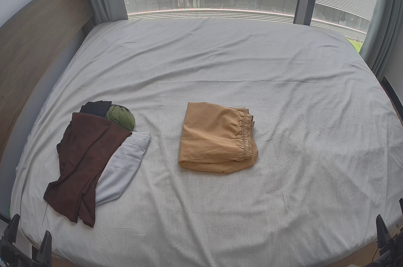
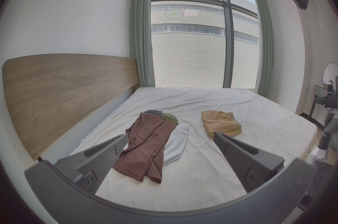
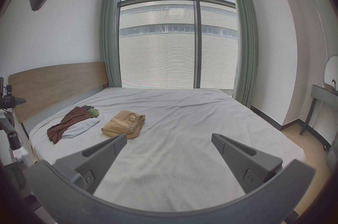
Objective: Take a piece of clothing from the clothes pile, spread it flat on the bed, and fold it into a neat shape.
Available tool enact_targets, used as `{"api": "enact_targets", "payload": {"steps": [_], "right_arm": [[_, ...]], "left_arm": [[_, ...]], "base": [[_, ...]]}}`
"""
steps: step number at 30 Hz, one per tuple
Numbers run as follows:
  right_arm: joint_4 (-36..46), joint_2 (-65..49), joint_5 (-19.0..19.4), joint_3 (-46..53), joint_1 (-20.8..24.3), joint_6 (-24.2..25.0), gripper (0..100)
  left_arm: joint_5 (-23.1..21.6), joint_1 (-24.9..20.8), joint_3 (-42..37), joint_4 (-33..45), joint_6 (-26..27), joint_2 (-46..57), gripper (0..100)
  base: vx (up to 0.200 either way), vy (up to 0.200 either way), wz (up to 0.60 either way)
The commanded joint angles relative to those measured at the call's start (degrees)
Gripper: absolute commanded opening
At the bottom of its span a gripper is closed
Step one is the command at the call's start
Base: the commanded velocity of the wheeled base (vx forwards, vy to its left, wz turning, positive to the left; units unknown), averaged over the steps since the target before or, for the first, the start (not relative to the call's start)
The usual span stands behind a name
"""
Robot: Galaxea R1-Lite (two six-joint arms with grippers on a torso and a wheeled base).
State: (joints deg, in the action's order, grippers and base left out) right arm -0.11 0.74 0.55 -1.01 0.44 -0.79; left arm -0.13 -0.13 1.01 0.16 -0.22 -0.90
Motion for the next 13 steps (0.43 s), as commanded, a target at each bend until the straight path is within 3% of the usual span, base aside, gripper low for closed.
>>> {"api": "enact_targets", "payload": {"steps": [1, 13], "right_arm": [[0.0, -0.7, 0.1, 1.0, -0.1, 0.0, 100], [0.2, -0.7, 0.0, 0.9, 0.0, 0.1, 100]], "left_arm": [[0.0, 0.0, -1.0, 0.0, 0.0, 0.9, 100], [0.0, 0.0, -1.0, 0.0, 0.1, 0.8, 100]], "base": [[0.000, 0.000, 0.00], [0.000, 0.000, 0.00]]}}
